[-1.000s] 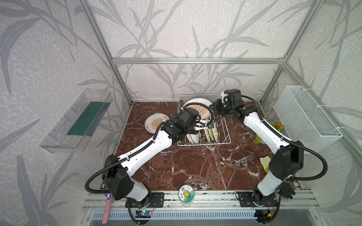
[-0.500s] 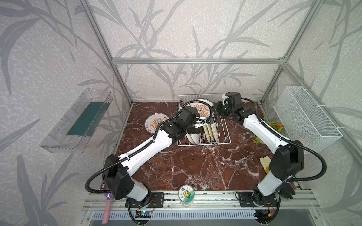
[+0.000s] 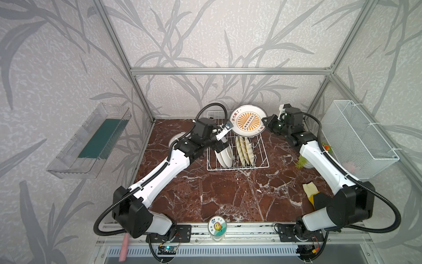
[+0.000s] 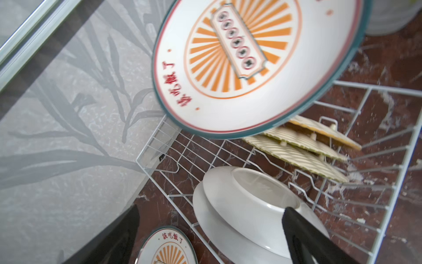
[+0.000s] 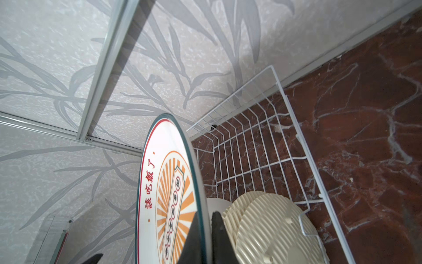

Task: Unload the plates from the dish rack
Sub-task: Place the plate on the plate.

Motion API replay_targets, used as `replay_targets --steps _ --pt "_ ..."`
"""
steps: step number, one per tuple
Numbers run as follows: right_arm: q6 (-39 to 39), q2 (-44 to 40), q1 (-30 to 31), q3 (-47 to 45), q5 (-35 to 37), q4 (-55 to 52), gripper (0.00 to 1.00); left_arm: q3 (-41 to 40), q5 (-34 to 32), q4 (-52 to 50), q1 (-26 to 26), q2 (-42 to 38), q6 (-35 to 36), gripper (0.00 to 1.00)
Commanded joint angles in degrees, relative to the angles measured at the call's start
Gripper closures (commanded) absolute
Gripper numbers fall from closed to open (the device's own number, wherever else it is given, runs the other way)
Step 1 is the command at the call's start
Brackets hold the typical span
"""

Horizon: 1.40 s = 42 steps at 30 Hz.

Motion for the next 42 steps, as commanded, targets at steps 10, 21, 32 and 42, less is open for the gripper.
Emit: replay_targets --steps 10,21,32,42 --pt "-15.16 -6.91 -2.88 -9.44 -6.90 14.21 1.00 7.98 34.40 4.01 9.14 7.30 -39.45 0.03" --pt "-19.54 -8.30 -3.45 -14.85 -14.01 26.16 1.00 14.76 42.70 -3.43 9.37 15.56 -41.06 0.09" --pt "-15.71 -4.23 -3.45 -14.49 -19.40 32.08 1.00 14.21 46.26 1.62 9.33 17.14 -43.89 0.22" --pt "-14.18 -2.46 -3.45 -15.37 -22.27 35.37 1.00 13.34 48.23 6.67 9.34 17.48 -46.56 0.49"
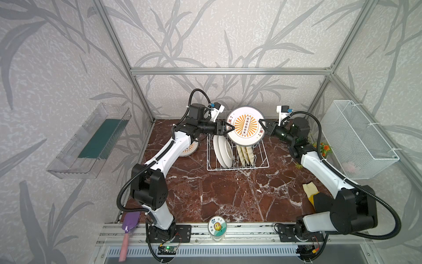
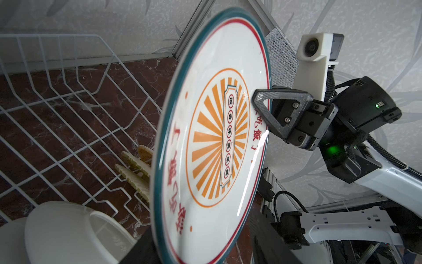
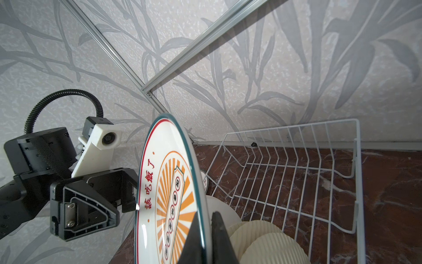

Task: Unload the plates from the dish rack
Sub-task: Place the plate on the plate.

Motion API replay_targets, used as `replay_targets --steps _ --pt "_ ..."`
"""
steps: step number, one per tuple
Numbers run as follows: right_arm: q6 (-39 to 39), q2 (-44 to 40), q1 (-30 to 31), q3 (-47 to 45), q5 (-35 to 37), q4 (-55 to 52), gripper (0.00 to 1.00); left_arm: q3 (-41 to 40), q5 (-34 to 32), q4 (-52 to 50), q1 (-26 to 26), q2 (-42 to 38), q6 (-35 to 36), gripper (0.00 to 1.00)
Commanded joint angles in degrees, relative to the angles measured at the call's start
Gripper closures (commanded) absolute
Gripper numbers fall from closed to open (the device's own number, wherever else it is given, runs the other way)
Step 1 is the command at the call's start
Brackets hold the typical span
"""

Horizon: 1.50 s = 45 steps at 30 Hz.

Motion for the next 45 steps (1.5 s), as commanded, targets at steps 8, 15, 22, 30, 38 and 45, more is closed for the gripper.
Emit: replay_targets --steps 8,15,22,30,38,45 --pt "3.24 2.54 -0.02 0.29 -4.67 7.97 1.00 0.50 3.25 4.13 -0.09 0.18 -1.09 0.58" --pt "3.22 3.58 0.50 1.26 -6.11 7.74 1.00 0.57 2.98 3.72 -0.08 0.55 -0.96 0.68" --pt "2.09 3.23 0.51 1.08 -6.12 6.67 1.00 1.12 2.18 2.96 -0.09 0.53 -0.82 0.87" --pt "1.48 3.05 0.51 0.49 -5.46 5.89 0.84 1.14 1.45 3.16 -0.09 0.61 -1.97 1.00" --pt "-0.83 1.99 0.57 1.22 -1.44 0.02 0.45 2.26 -1.27 1.60 -0.01 -1.54 -4.78 1.00" --pt "-6.52 -3.73 0.51 -0.96 10.78 -8.71 0.08 2.80 -5.93 0.15 0.51 -4.43 -5.91 1.00"
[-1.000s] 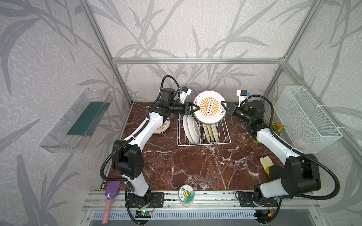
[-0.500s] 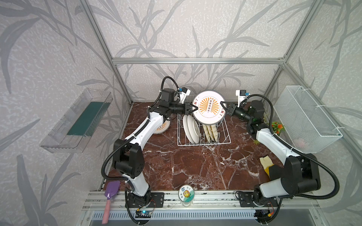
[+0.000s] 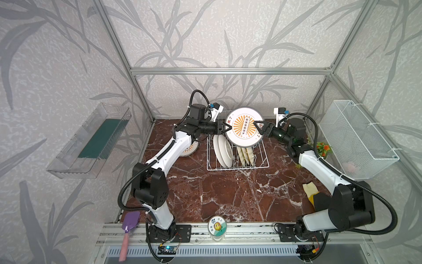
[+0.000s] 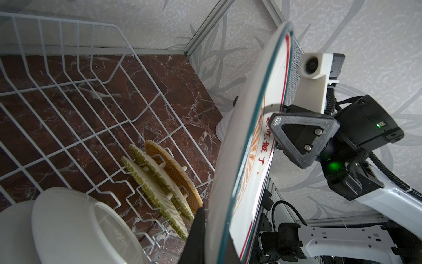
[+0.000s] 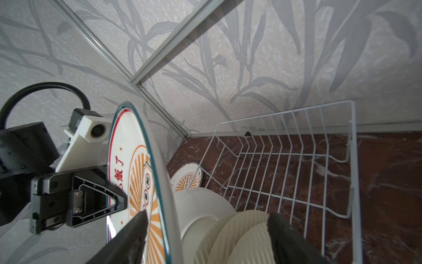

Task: Unload the plates from the dish rack
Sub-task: Place the plate on the plate.

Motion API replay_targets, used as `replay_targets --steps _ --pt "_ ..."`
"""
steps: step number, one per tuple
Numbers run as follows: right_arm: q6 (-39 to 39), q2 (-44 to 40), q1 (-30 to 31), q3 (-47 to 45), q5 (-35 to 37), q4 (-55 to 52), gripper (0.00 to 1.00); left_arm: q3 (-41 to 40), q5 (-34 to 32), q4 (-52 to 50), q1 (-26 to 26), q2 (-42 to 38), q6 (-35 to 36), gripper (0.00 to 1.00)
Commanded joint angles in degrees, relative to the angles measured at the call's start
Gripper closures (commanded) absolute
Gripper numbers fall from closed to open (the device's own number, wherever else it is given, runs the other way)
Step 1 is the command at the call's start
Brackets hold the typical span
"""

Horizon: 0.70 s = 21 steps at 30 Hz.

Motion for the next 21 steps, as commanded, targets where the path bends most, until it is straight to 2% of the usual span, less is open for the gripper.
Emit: replay_targets --steps 1,2,6,13,21 --pt "-5.13 -5.26 0.02 -0.96 7.69 -5.09 0.05 2.79 -2.76 0.87 0.56 -4.90 -1.30 1.00" --pt "-6.24 -6.09 0.07 -1.16 8.38 -5.89 0.02 2.75 -3.94 0.44 0.90 -5.36 -1.47 1.00" --pt "-11.84 -9.83 0.11 -1.63 8.71 -9.31 0.01 2.42 -8.96 -1.47 2.89 -7.27 -2.22 1.00" --pt "-23.77 -16.17 1.51 -3.97 4.48 -14.15 0.01 -2.75 -18.01 -2.13 9.29 -12.58 -5.57 1.00" --pt "-33.20 -17.40 8.38 -3.12 6.89 -18.98 0.01 -13.43 -21.37 -0.54 19.30 -18.59 -10.43 1.00"
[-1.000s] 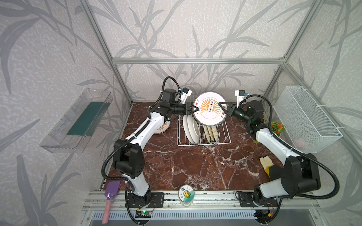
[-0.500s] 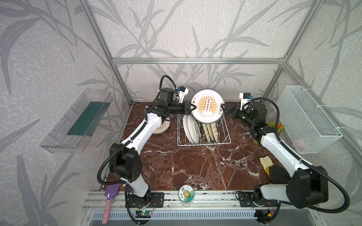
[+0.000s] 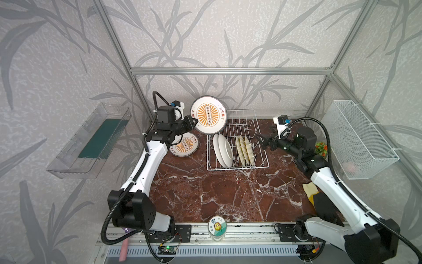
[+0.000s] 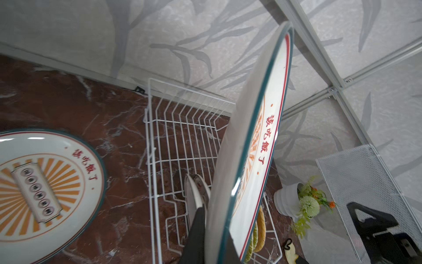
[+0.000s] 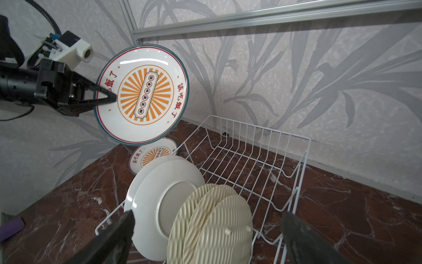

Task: Unload the plates from the dish rack
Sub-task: Place the plate on the plate.

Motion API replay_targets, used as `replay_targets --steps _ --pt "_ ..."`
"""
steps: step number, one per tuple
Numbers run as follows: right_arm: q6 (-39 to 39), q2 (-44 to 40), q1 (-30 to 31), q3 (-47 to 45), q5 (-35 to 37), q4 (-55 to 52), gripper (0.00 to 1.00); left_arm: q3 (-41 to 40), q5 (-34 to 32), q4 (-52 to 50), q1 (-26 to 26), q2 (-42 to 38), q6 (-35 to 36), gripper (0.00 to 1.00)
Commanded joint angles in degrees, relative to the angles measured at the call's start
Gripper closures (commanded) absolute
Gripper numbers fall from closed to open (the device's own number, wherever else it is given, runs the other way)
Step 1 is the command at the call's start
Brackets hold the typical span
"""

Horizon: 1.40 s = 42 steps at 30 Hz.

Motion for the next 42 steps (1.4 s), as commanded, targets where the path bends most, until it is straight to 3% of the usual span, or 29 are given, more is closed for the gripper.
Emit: replay_targets --steps 1,14,22,42 --pt "-5.58 -0.48 2.02 0.83 0.89 -2.92 0.01 -2.78 -1.77 2.72 3.22 -3.27 -3.36 1.00" --pt "-7.08 1.08 5.92 1.34 0.37 -3.62 0.01 -15.81 -1.85 8.08 12.86 -3.83 -7.61 1.00" --pt "-6.64 1.79 6.10 1.40 0.81 -3.11 0.01 -21.09 2.57 15.38 16.29 -0.13 -10.17 1.00" --pt "-5.42 1.71 6.17 0.57 3.30 -3.06 0.01 -21.55 7.33 20.19 20.56 13.60 -10.47 1.00"
